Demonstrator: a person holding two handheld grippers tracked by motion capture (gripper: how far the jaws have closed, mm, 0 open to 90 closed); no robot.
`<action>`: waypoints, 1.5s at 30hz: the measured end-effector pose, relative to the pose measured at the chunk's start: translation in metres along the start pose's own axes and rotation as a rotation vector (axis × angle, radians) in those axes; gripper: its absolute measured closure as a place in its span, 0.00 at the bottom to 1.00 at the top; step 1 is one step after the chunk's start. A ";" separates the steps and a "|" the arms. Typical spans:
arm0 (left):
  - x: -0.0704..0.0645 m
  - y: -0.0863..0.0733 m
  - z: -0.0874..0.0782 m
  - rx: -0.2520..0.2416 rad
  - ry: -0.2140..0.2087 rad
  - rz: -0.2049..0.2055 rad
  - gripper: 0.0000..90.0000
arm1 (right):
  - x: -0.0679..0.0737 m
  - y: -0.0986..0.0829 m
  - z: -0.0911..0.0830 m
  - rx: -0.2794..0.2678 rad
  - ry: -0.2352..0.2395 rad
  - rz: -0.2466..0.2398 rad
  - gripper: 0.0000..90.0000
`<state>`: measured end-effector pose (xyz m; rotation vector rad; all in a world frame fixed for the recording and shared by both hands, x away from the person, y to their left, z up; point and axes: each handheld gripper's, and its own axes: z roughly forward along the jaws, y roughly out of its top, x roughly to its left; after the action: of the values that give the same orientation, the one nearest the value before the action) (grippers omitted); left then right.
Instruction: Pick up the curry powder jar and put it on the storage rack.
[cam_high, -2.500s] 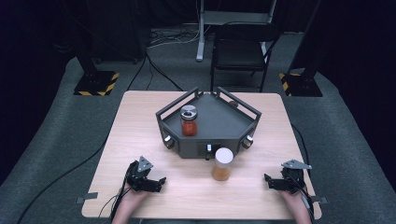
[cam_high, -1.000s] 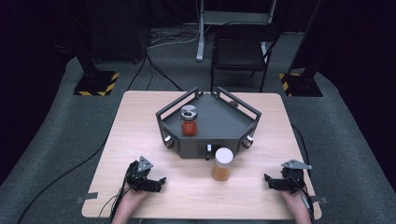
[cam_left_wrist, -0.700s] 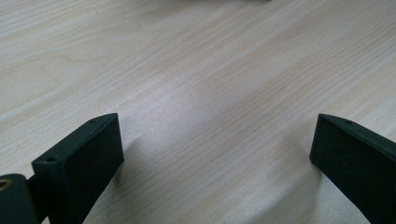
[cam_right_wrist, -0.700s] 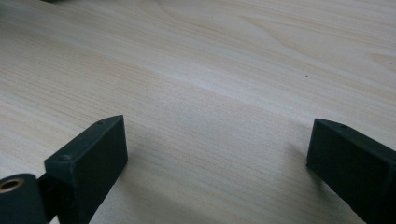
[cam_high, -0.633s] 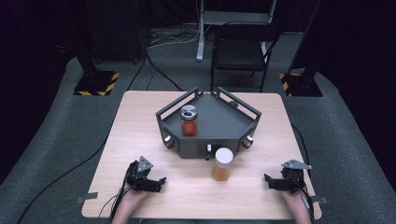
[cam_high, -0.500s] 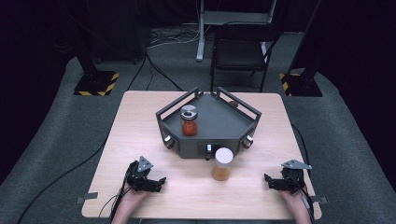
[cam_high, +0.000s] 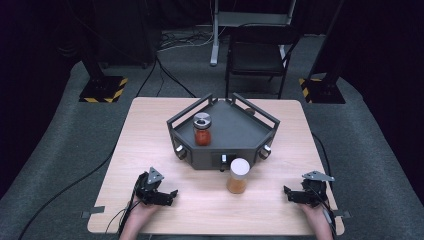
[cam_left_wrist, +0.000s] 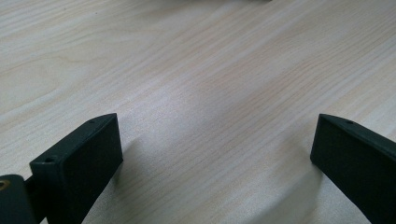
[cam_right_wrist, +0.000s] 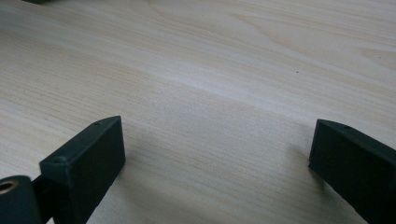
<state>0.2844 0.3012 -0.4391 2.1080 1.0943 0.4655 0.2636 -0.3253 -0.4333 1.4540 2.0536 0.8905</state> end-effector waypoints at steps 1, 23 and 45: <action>0.000 0.000 0.000 0.000 0.000 0.000 0.02 | -0.001 0.000 0.000 0.001 0.003 -0.002 0.04; 0.000 0.000 0.000 0.000 0.000 0.000 0.02 | 0.000 0.001 -0.013 -0.074 0.081 -0.015 0.05; 0.000 0.001 0.000 0.001 0.001 0.002 0.02 | 0.013 0.013 -0.022 -0.110 0.152 -0.014 0.00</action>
<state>0.2851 0.3011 -0.4389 2.1107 1.0927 0.4666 0.2523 -0.3152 -0.4087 1.3499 2.0835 1.1203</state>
